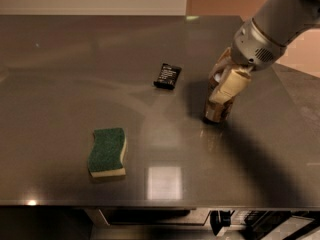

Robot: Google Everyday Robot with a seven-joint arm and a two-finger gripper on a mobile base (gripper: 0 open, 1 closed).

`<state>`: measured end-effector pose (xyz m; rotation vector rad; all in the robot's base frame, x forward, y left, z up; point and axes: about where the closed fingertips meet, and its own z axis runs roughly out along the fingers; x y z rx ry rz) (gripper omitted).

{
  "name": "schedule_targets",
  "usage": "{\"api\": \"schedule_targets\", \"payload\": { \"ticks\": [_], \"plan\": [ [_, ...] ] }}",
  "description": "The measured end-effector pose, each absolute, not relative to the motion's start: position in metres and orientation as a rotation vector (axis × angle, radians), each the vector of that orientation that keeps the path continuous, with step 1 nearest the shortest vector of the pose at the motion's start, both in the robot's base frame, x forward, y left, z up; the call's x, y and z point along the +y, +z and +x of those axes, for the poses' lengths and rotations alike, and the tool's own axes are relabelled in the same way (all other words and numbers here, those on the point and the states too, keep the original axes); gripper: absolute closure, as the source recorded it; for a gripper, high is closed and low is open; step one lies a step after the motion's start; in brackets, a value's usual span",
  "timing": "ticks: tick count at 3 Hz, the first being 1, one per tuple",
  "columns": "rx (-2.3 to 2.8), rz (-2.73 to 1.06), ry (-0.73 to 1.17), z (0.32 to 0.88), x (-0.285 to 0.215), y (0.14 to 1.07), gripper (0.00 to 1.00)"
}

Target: Move orange can near rxbar chocolate

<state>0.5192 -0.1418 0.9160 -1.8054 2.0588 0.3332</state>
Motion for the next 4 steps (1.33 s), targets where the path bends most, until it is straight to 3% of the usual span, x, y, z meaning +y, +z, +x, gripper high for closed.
{"api": "schedule_targets", "payload": {
  "ticks": [2,4],
  "plan": [
    [2.022,-1.764,0.417,0.598,-0.109,0.927,1.00],
    [2.052,-1.738,0.424,0.642,-0.098,0.910,1.00]
  ]
}}
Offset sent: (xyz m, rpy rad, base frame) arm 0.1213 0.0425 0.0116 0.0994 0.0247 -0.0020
